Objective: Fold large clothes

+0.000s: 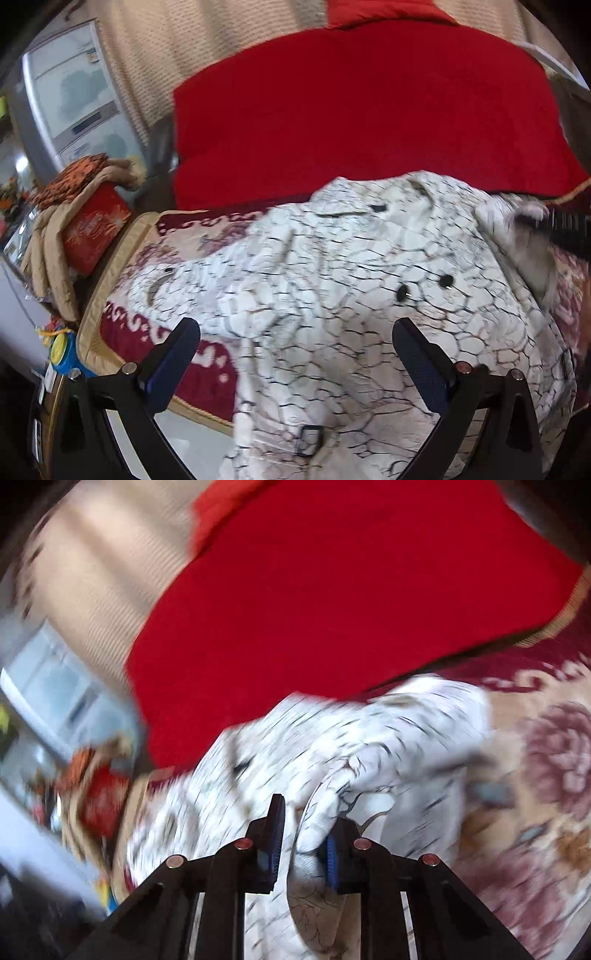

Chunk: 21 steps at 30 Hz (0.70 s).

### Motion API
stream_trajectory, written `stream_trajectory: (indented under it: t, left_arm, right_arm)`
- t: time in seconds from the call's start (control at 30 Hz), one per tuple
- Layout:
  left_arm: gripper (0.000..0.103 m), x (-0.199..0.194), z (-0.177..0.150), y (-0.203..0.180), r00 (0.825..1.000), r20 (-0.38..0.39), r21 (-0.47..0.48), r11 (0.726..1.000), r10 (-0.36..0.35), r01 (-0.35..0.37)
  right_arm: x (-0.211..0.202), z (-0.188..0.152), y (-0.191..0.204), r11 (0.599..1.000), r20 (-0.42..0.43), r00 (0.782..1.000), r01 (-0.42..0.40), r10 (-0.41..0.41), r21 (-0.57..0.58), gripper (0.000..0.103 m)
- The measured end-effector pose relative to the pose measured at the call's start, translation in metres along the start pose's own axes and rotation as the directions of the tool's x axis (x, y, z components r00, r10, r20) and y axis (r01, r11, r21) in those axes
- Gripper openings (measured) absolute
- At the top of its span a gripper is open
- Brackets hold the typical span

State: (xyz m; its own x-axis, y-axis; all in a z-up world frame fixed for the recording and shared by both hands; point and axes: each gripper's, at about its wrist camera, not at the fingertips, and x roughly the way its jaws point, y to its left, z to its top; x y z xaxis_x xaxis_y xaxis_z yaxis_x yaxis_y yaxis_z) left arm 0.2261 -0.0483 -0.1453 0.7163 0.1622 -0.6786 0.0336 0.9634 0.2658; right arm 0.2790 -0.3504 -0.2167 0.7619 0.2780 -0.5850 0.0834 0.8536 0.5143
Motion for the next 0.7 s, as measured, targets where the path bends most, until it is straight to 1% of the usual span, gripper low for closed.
stream_trajectory:
  t: [0.03,0.07,0.1,0.17,0.2,0.23,0.27,0.3,0.33,0.37,0.4,0.43,0.47,0.5,0.57,0.63,0.7]
  left_arm:
    - [0.103,0.000,0.000,0.007,1.000,0.000,-0.016,1.000,0.011,-0.011]
    - [0.103,0.000,0.000,0.013,1.000,-0.003,-0.030,0.999,0.020,-0.020]
    - [0.103,0.000,0.000,0.020,1.000,-0.006,-0.046,0.999,0.028,-0.028]
    - [0.103,-0.001,-0.001,0.027,0.999,-0.007,-0.063,0.997,0.039,-0.039]
    - [0.103,-0.001,-0.002,0.030,0.999,-0.009,-0.066,0.997,0.045,-0.045]
    - [0.103,-0.001,-0.003,0.030,0.999,-0.013,-0.067,0.997,0.047,-0.048]
    - [0.103,-0.001,-0.004,0.031,0.999,-0.016,-0.066,0.997,0.045,-0.046]
    - [0.103,0.000,-0.005,0.029,0.999,-0.022,-0.062,0.997,0.037,-0.038]
    - [0.103,-0.001,-0.005,0.028,0.999,-0.025,-0.057,0.998,0.032,-0.033]
    - [0.103,-0.001,-0.005,0.026,0.999,-0.027,-0.052,0.998,0.025,-0.027]
    - [0.103,-0.002,-0.005,0.023,0.999,-0.026,-0.046,0.999,0.019,-0.020]
    - [0.103,-0.003,-0.004,0.021,1.000,-0.023,-0.043,0.999,0.017,-0.018]
    - [0.103,-0.004,-0.004,0.018,1.000,-0.020,-0.039,0.999,0.013,-0.014]
    - [0.103,-0.005,-0.003,0.015,1.000,-0.016,-0.035,0.999,0.007,-0.008]
    - [0.103,-0.006,-0.001,0.009,1.000,-0.009,-0.026,1.000,-0.003,0.003]
    - [0.103,-0.007,0.000,-0.003,1.000,0.001,-0.005,1.000,-0.015,0.015]
    - [0.103,-0.005,0.003,-0.019,0.999,0.007,0.023,0.999,-0.047,0.047]
  right_arm:
    - [0.008,-0.012,0.018,0.998,-0.032,0.999,-0.004,0.003,-0.055,0.022]
    - [0.017,-0.022,0.028,0.996,-0.054,0.999,-0.005,0.000,-0.086,0.022]
    - [0.028,-0.033,0.038,0.994,-0.093,0.996,-0.011,0.001,-0.112,0.025]
    - [0.050,-0.057,0.049,0.994,-0.192,0.981,-0.029,0.008,-0.106,0.025]
    - [0.058,-0.065,0.052,0.996,-0.231,0.973,-0.038,0.017,-0.085,0.027]
    - [0.065,-0.074,0.053,0.997,-0.268,0.963,-0.048,0.031,-0.060,0.033]
    - [0.072,-0.084,0.049,0.997,-0.306,0.950,-0.073,0.063,-0.020,0.035]
    - [0.073,-0.090,0.049,0.995,-0.313,0.945,-0.103,0.100,0.007,0.048]
    - [0.068,-0.091,0.049,0.990,-0.313,0.939,-0.136,0.139,0.032,0.067]
    - [0.063,-0.092,0.049,0.977,-0.307,0.928,-0.201,0.212,0.068,0.075]
    - [0.058,-0.091,0.051,0.968,-0.300,0.920,-0.237,0.252,0.086,0.082]
    - [0.052,-0.090,0.050,0.953,-0.290,0.908,-0.282,0.302,0.108,0.082]
    - [0.045,-0.087,0.049,0.944,-0.281,0.901,-0.309,0.331,0.119,0.082]
    - [0.037,-0.083,0.046,0.921,-0.255,0.885,-0.365,0.389,0.139,0.082]
    - [0.027,-0.074,0.038,0.880,-0.211,0.857,-0.436,0.470,0.187,0.082]
    - [0.020,-0.065,0.018,0.830,-0.164,0.828,-0.482,0.536,0.280,0.082]
    - [0.007,-0.053,-0.006,0.780,-0.096,0.816,-0.501,0.570,0.374,0.083]
